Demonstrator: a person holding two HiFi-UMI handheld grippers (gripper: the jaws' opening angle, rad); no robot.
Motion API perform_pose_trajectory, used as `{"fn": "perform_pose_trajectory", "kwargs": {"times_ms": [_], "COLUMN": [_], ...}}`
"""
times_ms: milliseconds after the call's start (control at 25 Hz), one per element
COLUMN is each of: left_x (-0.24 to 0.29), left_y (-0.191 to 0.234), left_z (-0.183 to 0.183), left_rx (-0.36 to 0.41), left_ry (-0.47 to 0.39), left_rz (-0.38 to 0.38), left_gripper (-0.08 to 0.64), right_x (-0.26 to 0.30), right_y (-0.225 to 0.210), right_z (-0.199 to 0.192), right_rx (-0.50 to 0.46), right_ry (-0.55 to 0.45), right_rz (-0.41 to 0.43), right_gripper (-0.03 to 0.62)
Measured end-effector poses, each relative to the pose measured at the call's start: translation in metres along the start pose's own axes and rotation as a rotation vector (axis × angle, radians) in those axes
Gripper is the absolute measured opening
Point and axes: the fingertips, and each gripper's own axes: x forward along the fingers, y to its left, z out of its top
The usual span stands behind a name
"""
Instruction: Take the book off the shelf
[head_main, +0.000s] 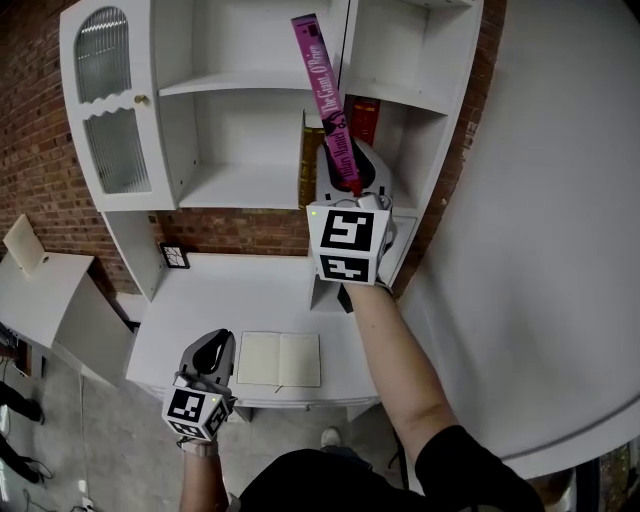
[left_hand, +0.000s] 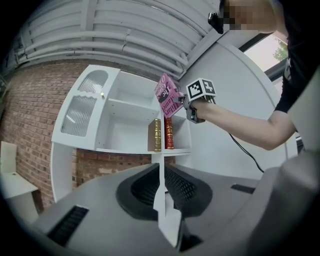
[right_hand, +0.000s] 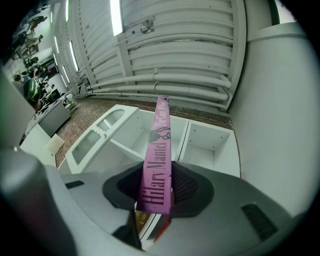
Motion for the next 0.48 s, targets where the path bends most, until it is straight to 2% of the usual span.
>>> {"fn": "perform_pose_trajectory", "kwargs": {"times_ms": [480], "left_x": [-0.032], "left_y": [0.013], "left_z": [-0.013], "left_rx": [-0.003], "left_ry": [-0.005], "left_rz": [0.028], "left_gripper": [0.017], "right_x": [-0.042], "right_y": [0.067], "right_z": [-0.047], "right_rx": [0.066], "right_ry": [0.054], "right_rz": [0.107], "right_gripper": [0.146]}}
